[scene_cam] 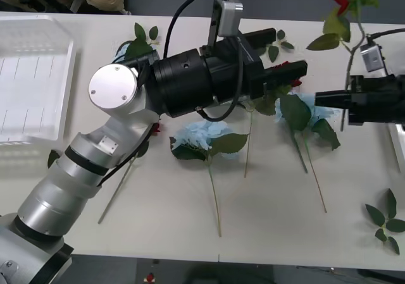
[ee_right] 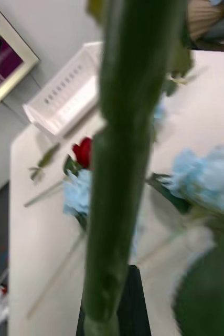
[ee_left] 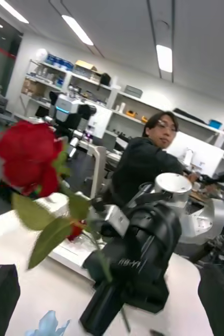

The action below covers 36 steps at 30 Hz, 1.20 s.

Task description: Put the red flowers into the right box and the blue flowers into the left box

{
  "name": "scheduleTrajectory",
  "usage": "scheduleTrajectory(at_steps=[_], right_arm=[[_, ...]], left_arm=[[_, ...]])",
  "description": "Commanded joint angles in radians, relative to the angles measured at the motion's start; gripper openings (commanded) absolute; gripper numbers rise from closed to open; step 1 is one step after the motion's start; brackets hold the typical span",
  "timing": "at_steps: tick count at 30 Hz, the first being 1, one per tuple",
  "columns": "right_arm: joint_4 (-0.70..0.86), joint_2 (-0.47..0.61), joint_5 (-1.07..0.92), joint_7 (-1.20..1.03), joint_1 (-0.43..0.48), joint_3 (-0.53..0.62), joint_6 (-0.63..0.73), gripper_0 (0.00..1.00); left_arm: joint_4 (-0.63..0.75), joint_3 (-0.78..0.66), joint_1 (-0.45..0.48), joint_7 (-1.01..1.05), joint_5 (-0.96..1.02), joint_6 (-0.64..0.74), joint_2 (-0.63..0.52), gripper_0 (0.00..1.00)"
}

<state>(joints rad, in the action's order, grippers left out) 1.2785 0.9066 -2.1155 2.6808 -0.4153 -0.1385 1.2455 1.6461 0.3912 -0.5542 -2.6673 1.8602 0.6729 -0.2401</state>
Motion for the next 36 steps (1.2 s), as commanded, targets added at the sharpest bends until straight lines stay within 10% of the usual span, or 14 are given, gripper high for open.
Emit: scheduleTrajectory(at_steps=[1,15,36], right_arm=[[-0.03,0.048,0.112,0.024,-0.034,0.131,0.089,0.0],[-0.146,0.091,0.539,-0.259,-0.022,0.494,0.319,0.0],[-0.177,0.141,0.97,-0.584,0.026,0.53,0.068,0.0]], left_arm=[[0.066,0.003,0.008,-0.023,0.022,-0.047,-0.021,1.0],[0.09,-0.172,0.025,0.32,-0.092,0.255,-0.288,1.0],[0.024,-0.474,0.042,0.922,-0.619,0.519,-0.377,1.0]])
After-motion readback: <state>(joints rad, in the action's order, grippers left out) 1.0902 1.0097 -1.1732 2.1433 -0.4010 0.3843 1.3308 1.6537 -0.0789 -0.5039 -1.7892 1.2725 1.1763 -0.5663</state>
